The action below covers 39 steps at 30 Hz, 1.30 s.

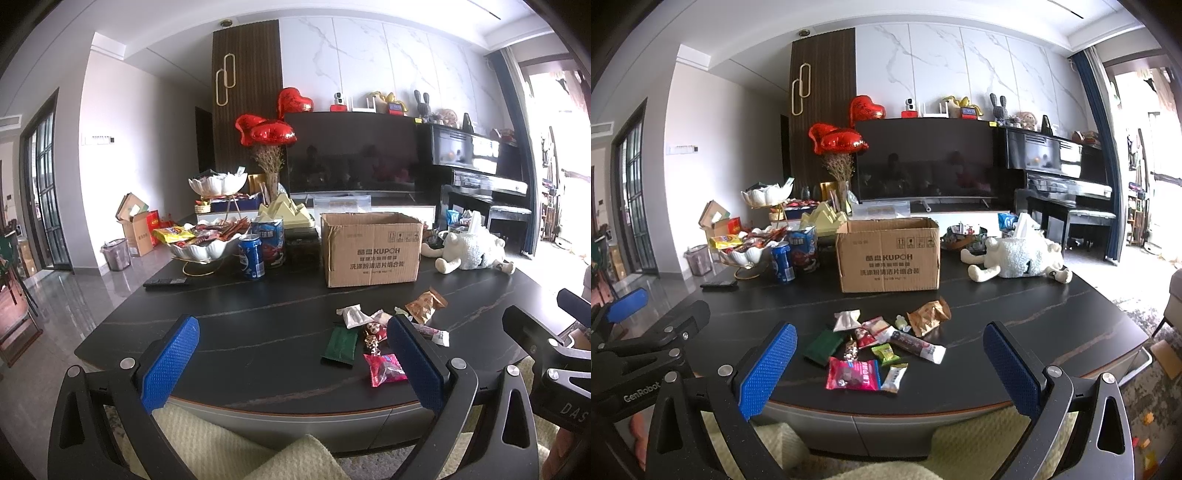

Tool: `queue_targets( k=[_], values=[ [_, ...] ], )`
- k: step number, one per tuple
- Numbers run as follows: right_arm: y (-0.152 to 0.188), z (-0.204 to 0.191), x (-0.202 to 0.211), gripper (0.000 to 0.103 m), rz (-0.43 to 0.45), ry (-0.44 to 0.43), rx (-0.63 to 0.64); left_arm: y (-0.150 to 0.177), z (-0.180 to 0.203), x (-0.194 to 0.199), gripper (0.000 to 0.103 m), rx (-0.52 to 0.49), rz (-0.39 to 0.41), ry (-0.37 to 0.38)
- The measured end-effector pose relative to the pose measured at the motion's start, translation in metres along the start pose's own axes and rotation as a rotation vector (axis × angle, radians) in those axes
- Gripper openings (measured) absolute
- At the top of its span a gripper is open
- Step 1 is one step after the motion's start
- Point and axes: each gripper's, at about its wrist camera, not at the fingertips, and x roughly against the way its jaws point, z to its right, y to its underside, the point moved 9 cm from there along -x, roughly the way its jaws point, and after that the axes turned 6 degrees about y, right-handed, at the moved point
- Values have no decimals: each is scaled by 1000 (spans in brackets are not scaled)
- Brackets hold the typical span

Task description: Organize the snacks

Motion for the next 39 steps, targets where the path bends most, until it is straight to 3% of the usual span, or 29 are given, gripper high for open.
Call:
queue_targets(
  k=[39],
  values=[
    [-6, -2, 9, 102, 10, -5, 0, -1, 0, 4, 103, 2, 7, 0]
  ],
)
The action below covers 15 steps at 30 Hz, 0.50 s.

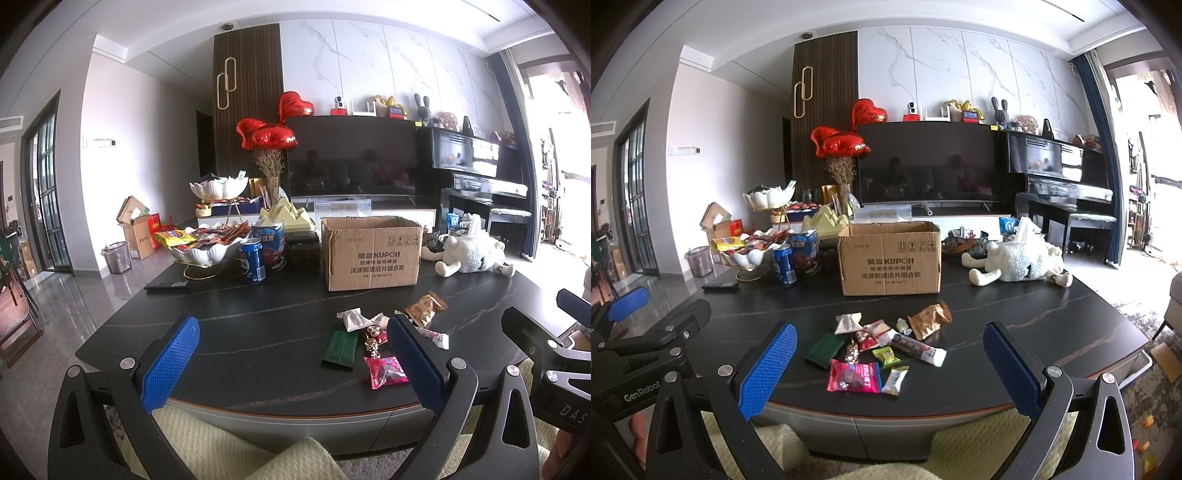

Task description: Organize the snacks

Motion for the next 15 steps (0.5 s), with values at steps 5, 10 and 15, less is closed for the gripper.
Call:
queue_targets(
  k=[5, 10, 15],
  values=[
    [0, -1, 0, 102, 0, 2, -1, 0, 0, 0, 103, 0, 2, 1],
    [3, 2, -2, 102, 2, 0, 1, -1, 1, 1, 103, 1, 0, 2],
    [-1, -2, -2, 102, -3, -1, 2, -1, 0, 1, 103, 1, 2, -2]
  ],
)
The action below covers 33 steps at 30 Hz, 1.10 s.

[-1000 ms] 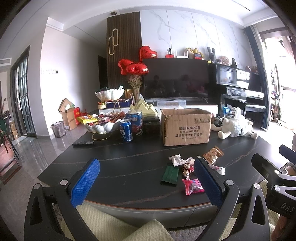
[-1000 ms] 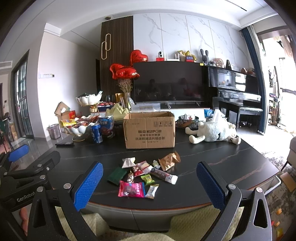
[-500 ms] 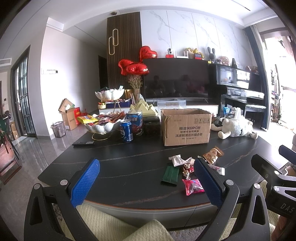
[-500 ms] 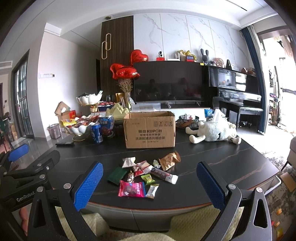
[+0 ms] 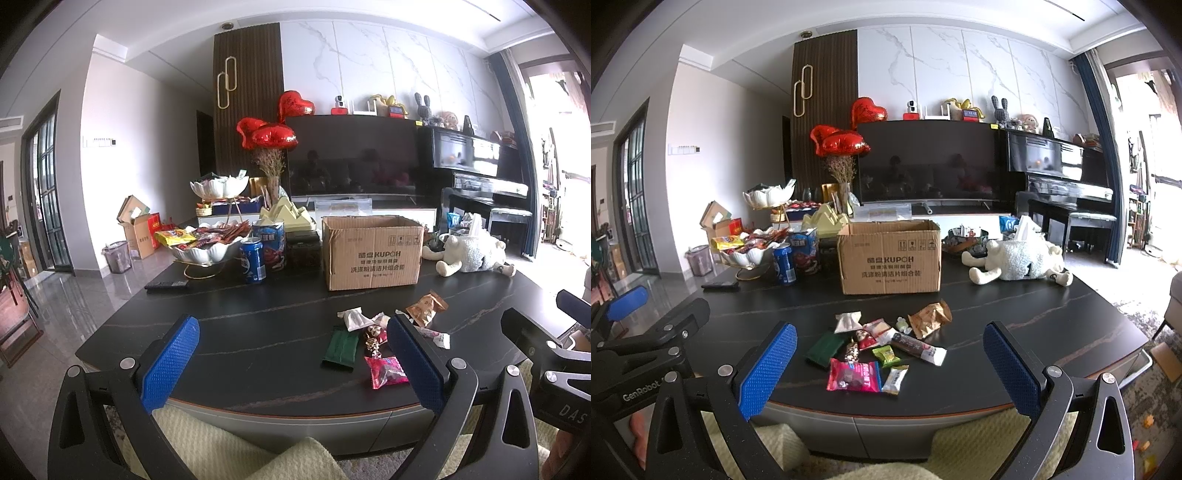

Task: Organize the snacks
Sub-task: 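Grasp the dark green packet with the left tool while the right tool grasps the green-yellow packet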

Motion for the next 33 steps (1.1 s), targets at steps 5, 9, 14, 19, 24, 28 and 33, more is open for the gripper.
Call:
queue_targets(
  k=[5, 9, 14, 19, 24, 28, 33],
  values=[
    [-2, -1, 1, 102, -14, -9, 2, -8, -4, -5, 103, 2, -17, 15],
    [4, 4, -17, 102, -83, -6, -7, 1, 1, -23, 103, -6, -72, 57],
    [24, 17, -50, 102, -173, 6, -20, 12, 12, -46, 103, -44, -117, 89],
    [38, 19, -79, 102, -234, -12, -11, 24, 19, -70, 98, -76, -162, 105],
    [47, 13, -106, 95, -279, -28, 26, 34, 23, -95, 90, -110, -201, 113],
    [54, 5, -127, 89, -334, -61, 42, 38, 26, -116, 87, -131, -234, 135],
    [63, -4, -155, 78, -404, -99, 65, 44, 27, -145, 81, -137, -297, 152]
  ],
)
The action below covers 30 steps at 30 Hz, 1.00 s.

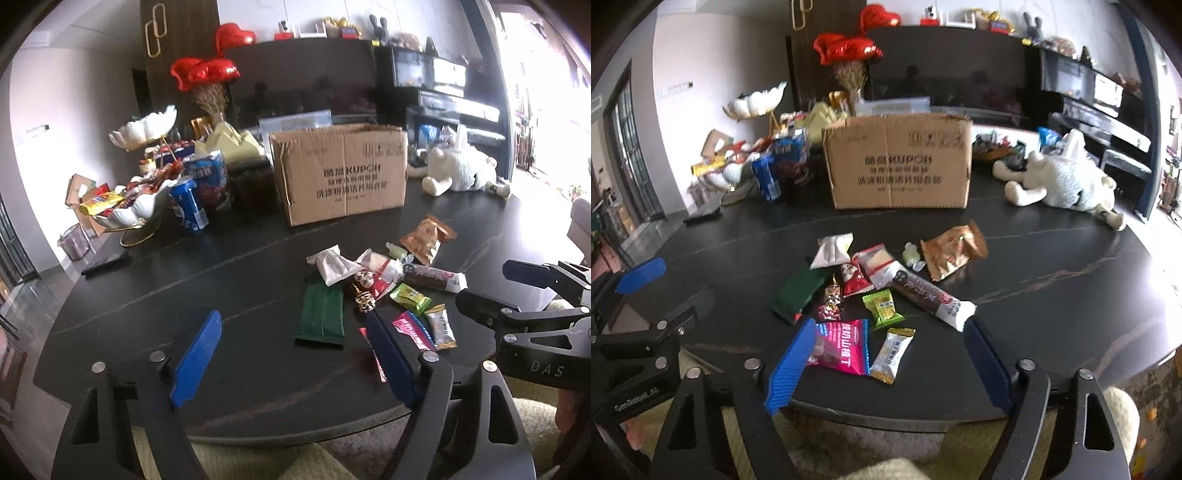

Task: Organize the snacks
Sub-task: 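Grasp the dark green packet with the left tool while the right tool grasps the green-yellow packet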

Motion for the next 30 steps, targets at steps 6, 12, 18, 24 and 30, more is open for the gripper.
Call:
queue_targets(
  k=[6, 12, 18, 24, 30],
  values=[
    [-9, -3, -32, 72, -51, -17, 18, -2, -2, -35, 80, 9, -73, 48],
    [-5, -4, -61, 65, -106, -33, 37, 6, -1, -72, 74, 17, -151, 86],
    [3, -3, -86, 58, -170, -50, 30, 16, 3, -98, 70, 17, -214, 115],
    [8, -8, -96, 54, -201, -80, 31, 19, 8, -116, 67, 22, -245, 149],
    [9, -7, -104, 50, -215, -86, 32, 22, 9, -129, 65, 26, -270, 164]
  ],
)
